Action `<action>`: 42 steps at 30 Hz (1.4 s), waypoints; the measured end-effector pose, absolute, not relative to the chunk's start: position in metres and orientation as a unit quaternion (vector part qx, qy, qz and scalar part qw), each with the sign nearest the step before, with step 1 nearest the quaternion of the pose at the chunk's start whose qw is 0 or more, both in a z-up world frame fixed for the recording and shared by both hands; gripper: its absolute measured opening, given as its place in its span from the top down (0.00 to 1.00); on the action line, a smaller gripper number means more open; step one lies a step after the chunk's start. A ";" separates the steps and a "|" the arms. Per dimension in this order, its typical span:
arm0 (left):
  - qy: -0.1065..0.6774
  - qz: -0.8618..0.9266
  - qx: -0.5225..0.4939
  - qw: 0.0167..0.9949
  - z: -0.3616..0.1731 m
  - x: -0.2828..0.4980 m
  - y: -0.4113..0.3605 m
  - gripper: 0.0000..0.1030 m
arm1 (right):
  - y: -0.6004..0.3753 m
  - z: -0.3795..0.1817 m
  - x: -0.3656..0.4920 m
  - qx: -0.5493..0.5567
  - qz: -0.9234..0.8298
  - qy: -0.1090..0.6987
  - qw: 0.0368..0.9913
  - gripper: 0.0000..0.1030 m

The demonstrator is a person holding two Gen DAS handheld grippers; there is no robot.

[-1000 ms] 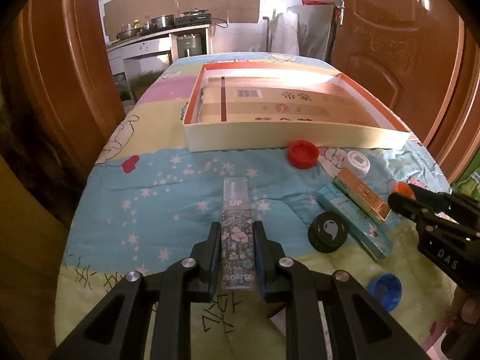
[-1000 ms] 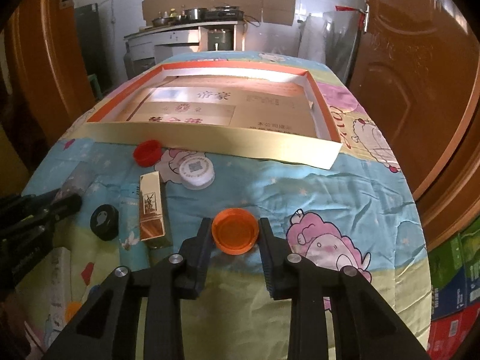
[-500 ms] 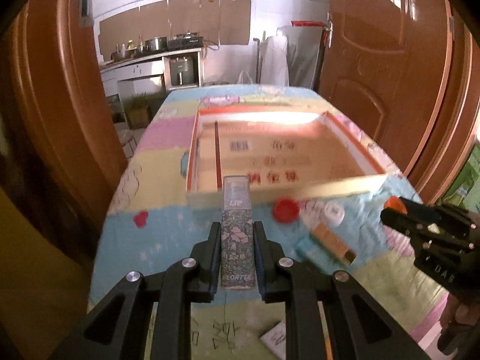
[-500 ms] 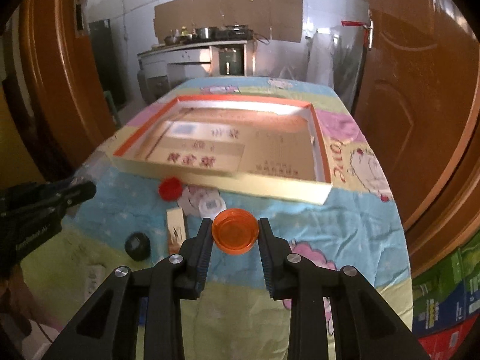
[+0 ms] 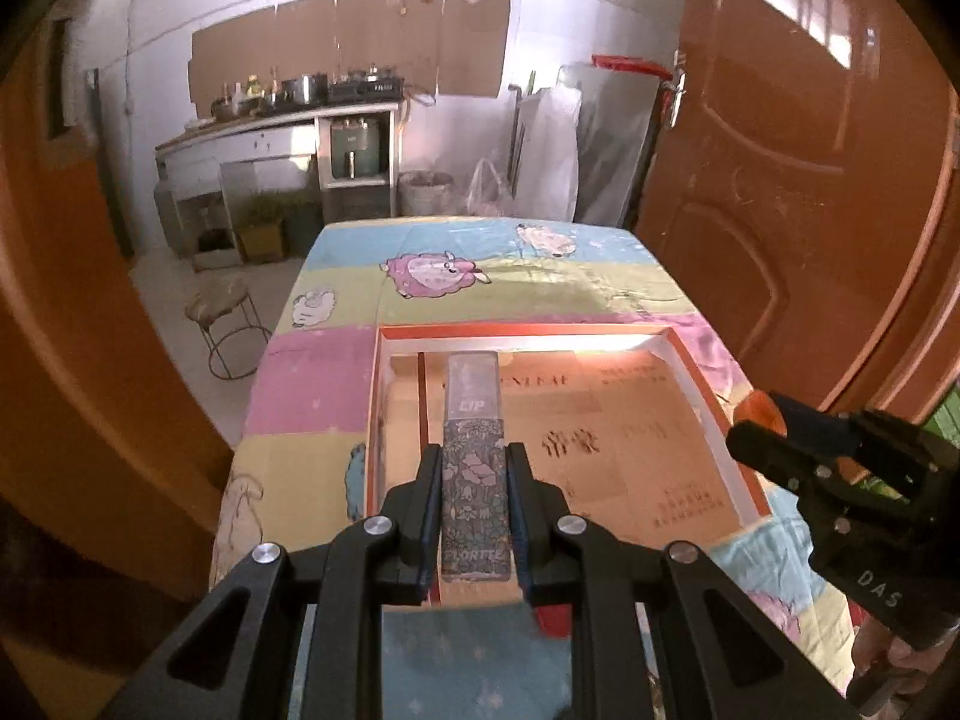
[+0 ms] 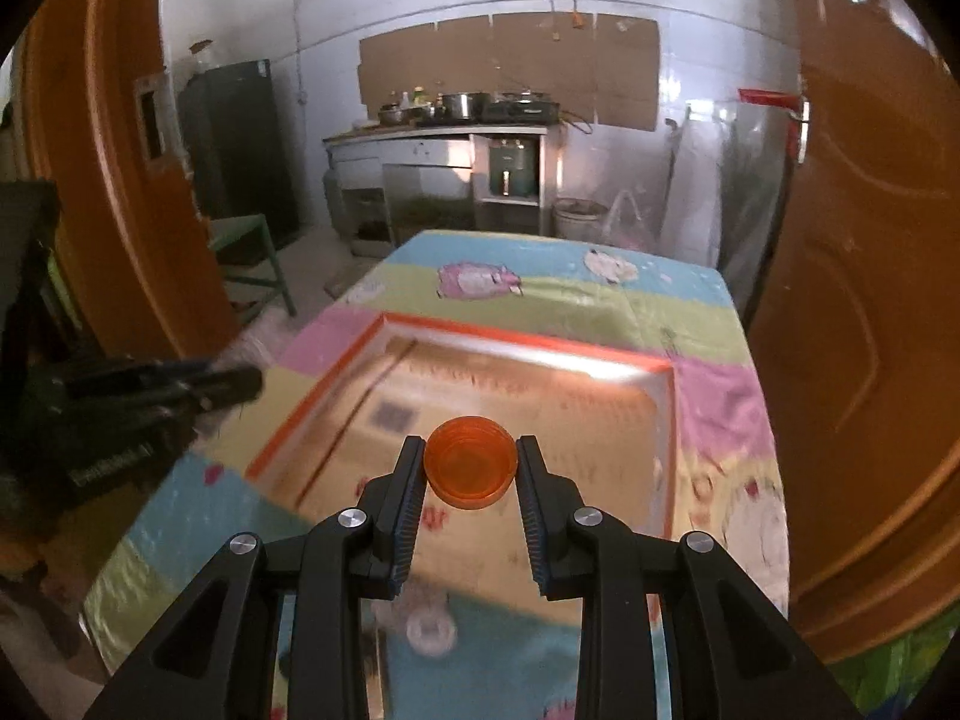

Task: Organize rigid objects
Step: 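Carry the lip-gloss tube and orange cap with both grippers into the box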

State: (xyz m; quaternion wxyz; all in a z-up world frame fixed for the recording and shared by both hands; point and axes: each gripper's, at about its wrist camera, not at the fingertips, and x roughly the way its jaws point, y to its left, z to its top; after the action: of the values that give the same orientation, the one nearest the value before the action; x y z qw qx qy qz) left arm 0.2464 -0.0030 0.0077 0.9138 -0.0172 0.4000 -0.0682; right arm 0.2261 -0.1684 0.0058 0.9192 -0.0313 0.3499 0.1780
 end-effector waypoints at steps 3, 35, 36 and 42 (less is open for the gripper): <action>0.418 -0.061 -0.015 0.906 -0.002 0.272 -0.001 0.81 | -0.162 0.007 0.258 -0.026 0.187 0.362 0.913 0.70; 0.478 -0.029 -0.019 0.878 -0.081 0.382 0.005 0.81 | -0.131 -0.088 0.407 -0.026 0.161 0.465 0.870 0.70; 0.479 -0.029 -0.018 0.877 -0.082 0.383 0.005 0.81 | -0.131 -0.089 0.408 -0.026 0.160 0.465 0.870 0.70; 0.480 -0.029 -0.015 0.876 -0.085 0.387 0.003 0.81 | -0.130 -0.093 0.409 -0.030 0.158 0.467 0.870 0.70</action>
State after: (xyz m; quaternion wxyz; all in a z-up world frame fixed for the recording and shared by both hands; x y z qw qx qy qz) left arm 0.3871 0.0030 -0.0847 0.8764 -0.0149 0.4804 -0.0286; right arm 0.4090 -0.1302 -0.0925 0.8695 -0.0301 0.4668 0.1584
